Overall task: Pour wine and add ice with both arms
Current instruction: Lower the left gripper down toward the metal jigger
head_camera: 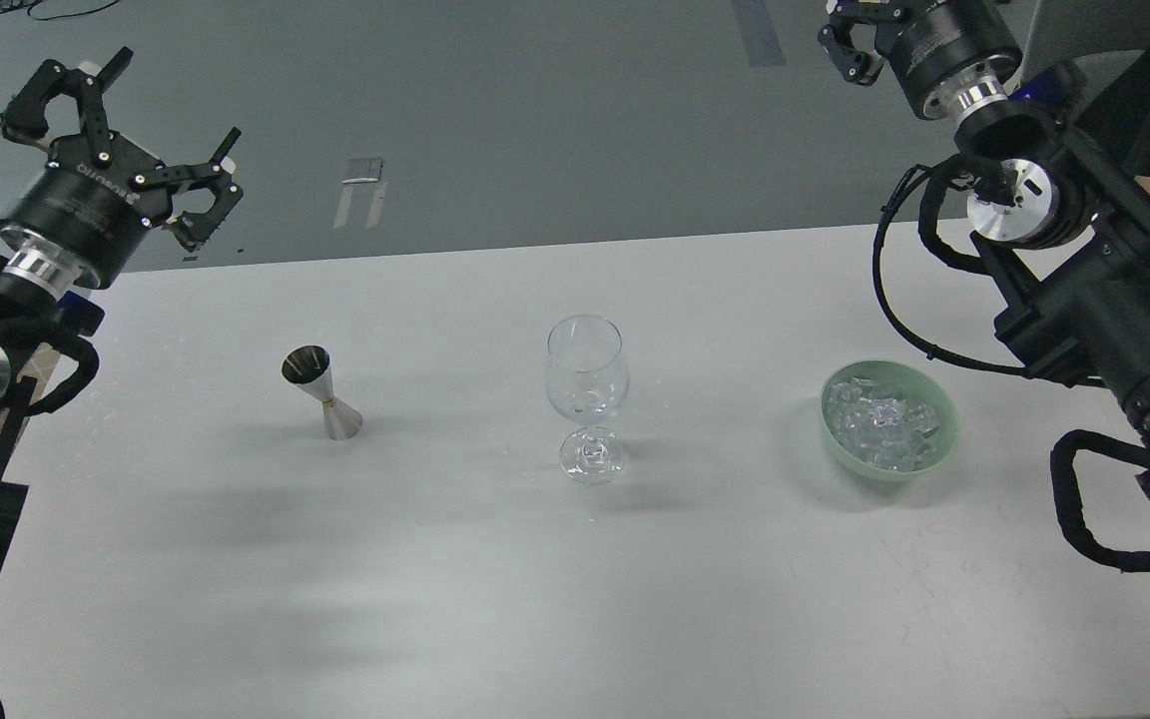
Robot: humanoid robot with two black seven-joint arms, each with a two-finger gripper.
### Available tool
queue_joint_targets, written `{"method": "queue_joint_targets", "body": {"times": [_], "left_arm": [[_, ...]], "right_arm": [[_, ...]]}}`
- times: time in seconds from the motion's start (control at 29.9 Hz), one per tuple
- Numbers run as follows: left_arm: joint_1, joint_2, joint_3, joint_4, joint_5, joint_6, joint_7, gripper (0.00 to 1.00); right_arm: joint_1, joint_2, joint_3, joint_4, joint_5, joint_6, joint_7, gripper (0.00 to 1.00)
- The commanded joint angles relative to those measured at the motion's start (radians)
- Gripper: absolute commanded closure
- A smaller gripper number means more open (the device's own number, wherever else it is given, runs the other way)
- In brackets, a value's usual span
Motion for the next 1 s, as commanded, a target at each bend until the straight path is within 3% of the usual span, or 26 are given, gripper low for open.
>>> {"method": "queue_joint_targets", "body": {"times": [0.0, 0.17, 0.47, 0.73, 0.97], "left_arm": [[0.134, 0.005, -0.066, -0.087, -0.036, 0.01, 0.008, 0.05], [0.379, -0.031, -0.142, -0.24, -0.074, 0.035, 0.008, 0.05], [0.64, -0.162, -0.189, -0.415, -0.093, 0.069, 0.013, 0.05], [0.705, -0.3, -0.175, -0.426, -0.091, 0.084, 0.029, 0.04], [0.686, -0.38, -0.161, -0.386, -0.073, 0.085, 0.039, 0.03]], "right_arm": [[0.0, 0.002, 0.0, 0.0, 0.0, 0.001, 0.0, 0.0], [-0.002, 0.007, 0.0, -0.003, -0.003, 0.0, 0.001, 0.0], [-0.014, 0.007, -0.001, -0.002, -0.005, 0.0, 0.001, 0.0], [-0.014, 0.007, -0.001, -0.003, -0.006, 0.0, 0.001, 0.0], [-0.014, 0.007, -0.024, -0.003, -0.008, -0.002, 0.001, 0.0]]}}
